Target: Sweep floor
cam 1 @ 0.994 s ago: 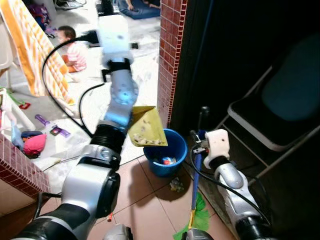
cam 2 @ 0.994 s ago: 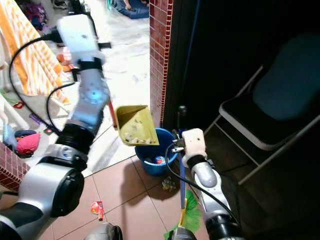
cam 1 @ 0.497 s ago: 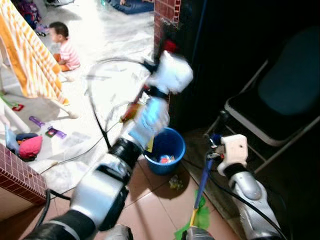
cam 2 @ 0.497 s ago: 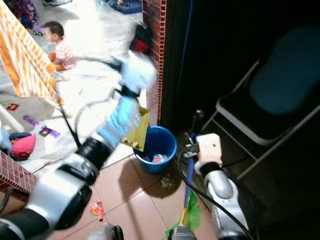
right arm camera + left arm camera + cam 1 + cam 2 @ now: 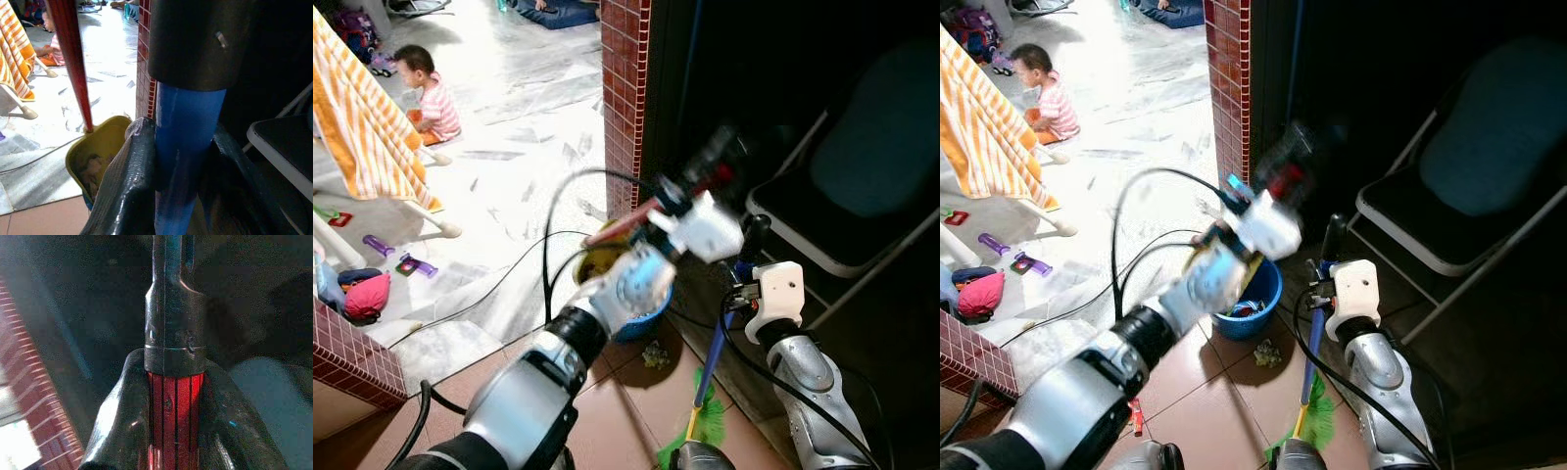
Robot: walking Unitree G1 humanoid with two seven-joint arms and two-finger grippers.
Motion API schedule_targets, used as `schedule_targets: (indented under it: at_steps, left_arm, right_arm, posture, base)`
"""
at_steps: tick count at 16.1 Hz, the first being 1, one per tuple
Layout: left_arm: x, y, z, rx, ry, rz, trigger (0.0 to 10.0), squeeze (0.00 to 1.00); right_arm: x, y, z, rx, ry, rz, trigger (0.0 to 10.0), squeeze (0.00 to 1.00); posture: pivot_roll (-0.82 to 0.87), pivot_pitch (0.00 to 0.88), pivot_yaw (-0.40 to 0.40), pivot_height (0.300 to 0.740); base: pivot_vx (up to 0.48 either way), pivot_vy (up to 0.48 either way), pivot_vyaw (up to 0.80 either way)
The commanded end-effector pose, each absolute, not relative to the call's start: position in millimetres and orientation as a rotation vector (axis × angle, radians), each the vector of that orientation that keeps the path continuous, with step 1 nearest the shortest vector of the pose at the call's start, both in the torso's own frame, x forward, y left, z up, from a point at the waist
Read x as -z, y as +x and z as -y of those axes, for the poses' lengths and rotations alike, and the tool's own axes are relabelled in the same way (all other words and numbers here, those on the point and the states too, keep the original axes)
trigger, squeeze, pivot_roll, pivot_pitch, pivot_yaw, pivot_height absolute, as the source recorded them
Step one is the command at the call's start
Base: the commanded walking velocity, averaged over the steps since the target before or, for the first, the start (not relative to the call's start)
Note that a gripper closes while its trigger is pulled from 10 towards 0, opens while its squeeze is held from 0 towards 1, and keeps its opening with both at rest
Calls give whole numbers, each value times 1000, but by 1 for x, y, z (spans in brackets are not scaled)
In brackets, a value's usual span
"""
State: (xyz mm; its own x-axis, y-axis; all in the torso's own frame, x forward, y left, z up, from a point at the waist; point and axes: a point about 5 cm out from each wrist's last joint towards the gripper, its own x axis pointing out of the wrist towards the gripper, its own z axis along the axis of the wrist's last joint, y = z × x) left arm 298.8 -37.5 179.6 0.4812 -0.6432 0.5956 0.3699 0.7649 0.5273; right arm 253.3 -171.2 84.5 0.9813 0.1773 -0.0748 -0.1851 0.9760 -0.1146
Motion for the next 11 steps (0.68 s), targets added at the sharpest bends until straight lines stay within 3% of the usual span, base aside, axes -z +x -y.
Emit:
schedule_targets:
  at_steps: [1, 4, 5, 9, 11]
  left_arm:
    - [-175, 284, 51, 805, 369, 904, 10000, 0]
    - [-136, 259, 66, 1226, 571, 797, 10000, 0]
    - [-133, 258, 66, 1264, 594, 779, 10000, 0]
    - [-133, 265, 61, 1251, 611, 739, 10000, 0]
    - [-164, 288, 53, 1094, 507, 744, 10000, 0]
  right_arm:
    - [-113, 263, 173, -181, -184, 51, 10000, 0]
    - [-113, 268, 170, -195, -193, 56, 10000, 0]
    - [-113, 269, 170, -196, -193, 56, 10000, 0]
    - [-112, 273, 168, -211, -194, 54, 10000, 0]
    - [-112, 278, 166, -227, -200, 57, 10000, 0]
  posture:
    - [-298, 28, 15, 740]
    - [-277, 22, 7, 740]
    - [-276, 21, 6, 740]
    - [-256, 11, -8, 740]
    - [-242, 1, -22, 740]
  base:
    - [0, 0, 0]
    - [0, 0, 0]
    - [0, 0, 0]
    - [0, 0, 0]
    - [0, 0, 0]
